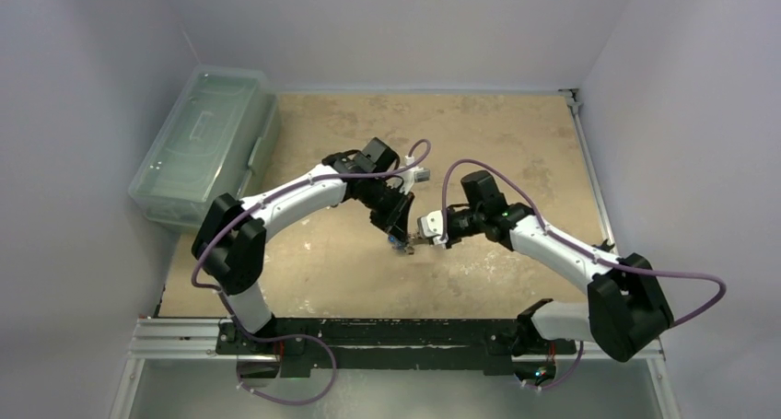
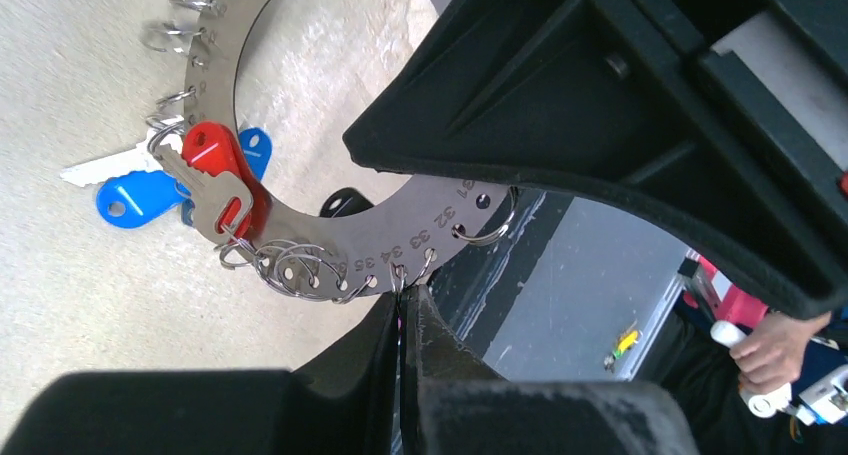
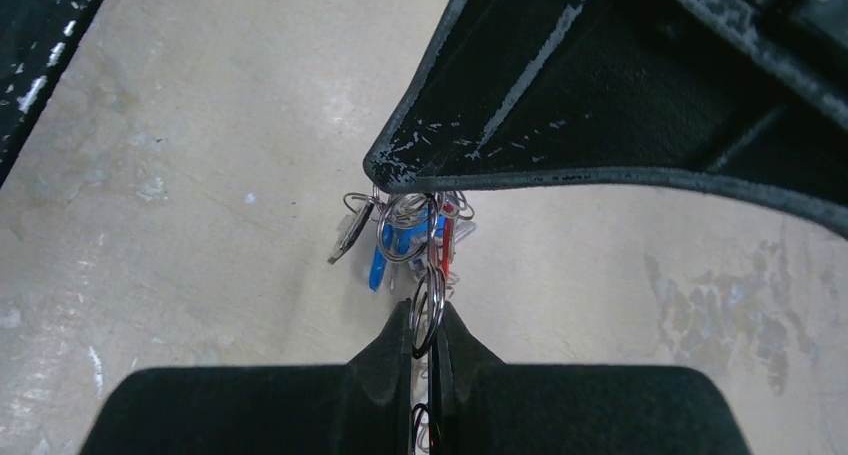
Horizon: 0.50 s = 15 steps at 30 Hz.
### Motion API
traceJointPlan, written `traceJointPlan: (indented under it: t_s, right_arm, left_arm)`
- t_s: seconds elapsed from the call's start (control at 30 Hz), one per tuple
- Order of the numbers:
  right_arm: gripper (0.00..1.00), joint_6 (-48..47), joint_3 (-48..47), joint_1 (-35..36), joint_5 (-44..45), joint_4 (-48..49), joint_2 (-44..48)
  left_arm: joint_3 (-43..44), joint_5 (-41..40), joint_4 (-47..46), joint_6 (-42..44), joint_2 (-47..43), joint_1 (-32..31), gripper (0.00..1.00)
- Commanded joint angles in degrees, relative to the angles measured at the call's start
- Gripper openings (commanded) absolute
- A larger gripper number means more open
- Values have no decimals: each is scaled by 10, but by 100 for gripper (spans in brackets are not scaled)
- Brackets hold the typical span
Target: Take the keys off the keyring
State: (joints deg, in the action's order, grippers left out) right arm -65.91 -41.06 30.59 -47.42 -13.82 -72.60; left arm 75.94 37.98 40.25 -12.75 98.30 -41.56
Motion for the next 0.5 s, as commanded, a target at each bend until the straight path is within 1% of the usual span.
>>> traceJointPlan:
  t_s: [0.0,0.13,0.33,0.47]
  right_arm:
    - [0,-22,-19,36,-70,76,5]
    - [0,-22,-15,41,-61,90,2]
    - [0,-31,-22,50,-52,82,3]
    - [0,-29,-8,63,-41,93,2]
  left_arm:
    - [44,43,-38,28,35,-24,0]
    - [68,36,-18,45,58,-31,0]
    - [75,45,-17,44,81,-31,0]
    - [110,40,10,72,100,-31,0]
